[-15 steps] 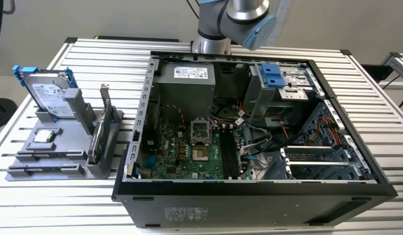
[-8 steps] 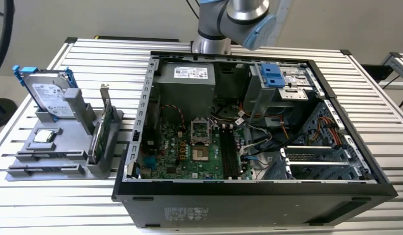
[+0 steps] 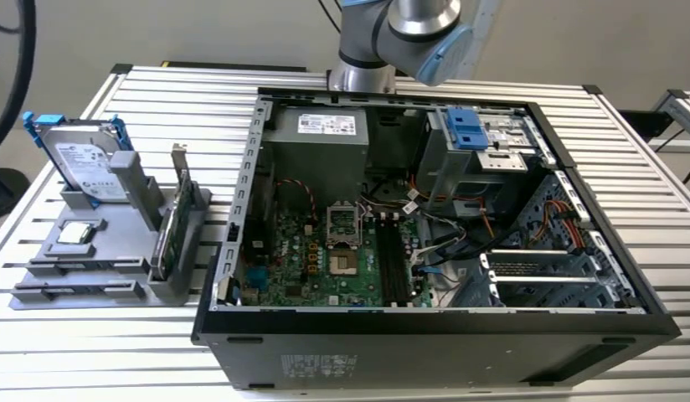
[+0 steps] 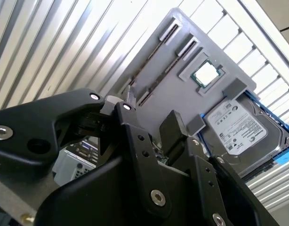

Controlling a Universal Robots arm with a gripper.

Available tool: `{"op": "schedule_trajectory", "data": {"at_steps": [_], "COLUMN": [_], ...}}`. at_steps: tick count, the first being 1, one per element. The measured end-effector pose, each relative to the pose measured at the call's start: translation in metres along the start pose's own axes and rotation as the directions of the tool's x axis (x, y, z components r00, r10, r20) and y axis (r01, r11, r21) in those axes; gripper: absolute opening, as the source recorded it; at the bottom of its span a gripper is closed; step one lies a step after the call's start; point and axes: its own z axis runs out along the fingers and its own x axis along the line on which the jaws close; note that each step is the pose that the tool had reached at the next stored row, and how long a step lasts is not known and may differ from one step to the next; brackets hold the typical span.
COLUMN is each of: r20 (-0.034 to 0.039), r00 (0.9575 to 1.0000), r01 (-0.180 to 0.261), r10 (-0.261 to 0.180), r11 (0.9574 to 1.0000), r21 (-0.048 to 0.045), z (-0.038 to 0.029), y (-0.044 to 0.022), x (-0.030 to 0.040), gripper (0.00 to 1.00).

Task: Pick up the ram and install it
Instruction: 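Pick up the ram and move it above insertion slot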

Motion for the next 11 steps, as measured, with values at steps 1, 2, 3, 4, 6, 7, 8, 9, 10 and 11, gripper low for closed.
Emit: {"op": "schedule_trajectory", "data": {"at_steps": [1, 2, 3, 4, 6, 7, 8, 9, 10, 11], "r20": [-0.0006, -0.0013, -0.0021, -0.0027, -0.0038, -0.0040, -0.0042, -0.0043, -0.0043, -0.0042], "r00": [1.0000, 1.0000, 1.0000, 1.0000, 0.9999, 0.9999, 0.9999, 0.9999, 0.9999, 0.9999], "r01": [0.002, 0.004, 0.006, 0.008, 0.011, 0.013, 0.014, 0.014, 0.015, 0.015], "r10": [-0.002, -0.004, -0.006, -0.008, -0.011, -0.013, -0.014, -0.014, -0.015, -0.015], "r11": [1.0000, 1.0000, 1.0000, 1.0000, 0.9999, 0.9999, 0.9999, 0.9999, 0.9999, 0.9999], "r21": [-0.0001, -0.0002, -0.0002, -0.0003, -0.0005, -0.0005, -0.0005, -0.0005, -0.0005, -0.0004], "z": [0.0006, 0.0013, 0.0020, 0.0027, 0.0042, 0.0050, 0.0058, 0.0065, 0.0073, 0.0080], "y": [0.0000, 0.0000, -0.0001, -0.0001, -0.0001, -0.0001, -0.0001, -0.0002, -0.0002, -0.0002], "x": [0.0000, 0.0000, 0.0000, 0.0000, 0.0000, 0.0000, 0.0000, 0.0000, 0.0000, 0.0000], "gripper": [1.00, 1.00, 1.00, 1.00, 1.00, 1.00, 1.00, 1.00, 1.00, 1.00]}}
